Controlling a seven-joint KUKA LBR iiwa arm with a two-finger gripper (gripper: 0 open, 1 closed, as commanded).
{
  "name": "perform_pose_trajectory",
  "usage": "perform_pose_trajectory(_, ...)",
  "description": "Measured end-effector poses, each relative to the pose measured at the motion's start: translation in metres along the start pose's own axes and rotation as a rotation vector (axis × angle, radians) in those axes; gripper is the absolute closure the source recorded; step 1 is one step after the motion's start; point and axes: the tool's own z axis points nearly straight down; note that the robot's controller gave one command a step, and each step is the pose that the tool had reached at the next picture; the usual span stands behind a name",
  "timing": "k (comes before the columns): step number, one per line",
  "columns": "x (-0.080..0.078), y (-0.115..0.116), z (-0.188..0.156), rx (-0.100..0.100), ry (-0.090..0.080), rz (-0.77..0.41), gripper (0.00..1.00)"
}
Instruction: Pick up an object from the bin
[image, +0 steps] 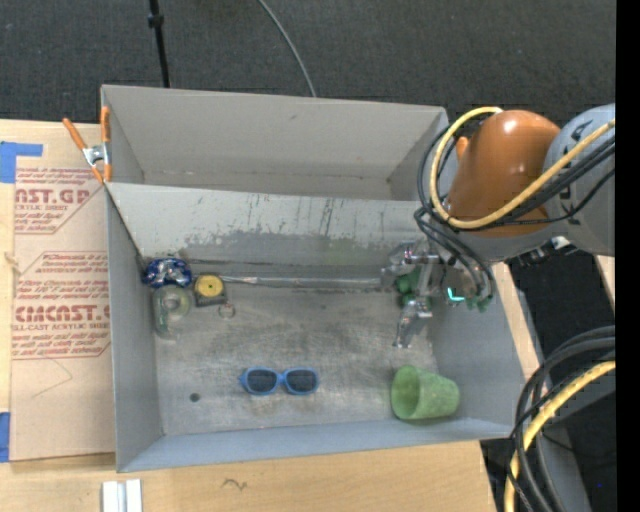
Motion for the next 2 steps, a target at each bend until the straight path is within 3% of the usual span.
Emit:
perform_pose_trajectory(1,0.033,-0.032,0.053,-0.007,-0.047,-0.159,0.0)
perform_pose_trajectory(2,0.048,-0.089,0.051,0.007,-0.043,-0.044,0.0)
